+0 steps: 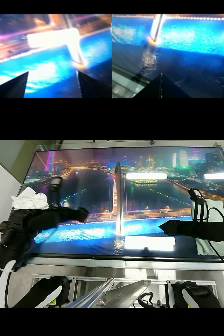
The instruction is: Fold the shirts.
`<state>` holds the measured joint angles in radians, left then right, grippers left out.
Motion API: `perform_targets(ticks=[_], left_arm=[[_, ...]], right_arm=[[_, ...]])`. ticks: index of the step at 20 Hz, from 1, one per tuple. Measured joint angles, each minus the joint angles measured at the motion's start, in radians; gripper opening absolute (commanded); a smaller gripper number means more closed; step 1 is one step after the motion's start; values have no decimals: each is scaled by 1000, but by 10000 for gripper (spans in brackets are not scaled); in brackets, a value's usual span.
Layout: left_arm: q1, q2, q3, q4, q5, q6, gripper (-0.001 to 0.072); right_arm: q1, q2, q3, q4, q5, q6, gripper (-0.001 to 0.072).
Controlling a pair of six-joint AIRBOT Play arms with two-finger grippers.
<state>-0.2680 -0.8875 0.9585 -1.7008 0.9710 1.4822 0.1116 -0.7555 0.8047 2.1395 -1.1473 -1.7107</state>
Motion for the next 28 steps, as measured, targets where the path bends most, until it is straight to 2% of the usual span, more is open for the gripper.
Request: perform_targets(ticks=[4,8,12,16,17,19,25,28], left_arm=[[266,-121,65,235,-113,150,712],[451,-405,226,330,-203,269,712],[531,-715,426,359,-172,331,712],[554,-928,593,370,-103,352,711],[557,-969,630,378,-72,352,659],[561,-1029,696,409,-3,351,18],[554,-1102,864,474,232,279,14],[503,-1065,963,403,269,245,15]], right_arm=[[0,0,0,0,0,0,15],[0,0,0,0,0,0,15],[0,0,0,0,0,0,15],[0,0,0,0,0,0,15],[0,0,0,0,0,0,15],[0,0,0,0,0,0,15],[0,0,0,0,0,1,15],[0,0,0,0,0,1,15]])
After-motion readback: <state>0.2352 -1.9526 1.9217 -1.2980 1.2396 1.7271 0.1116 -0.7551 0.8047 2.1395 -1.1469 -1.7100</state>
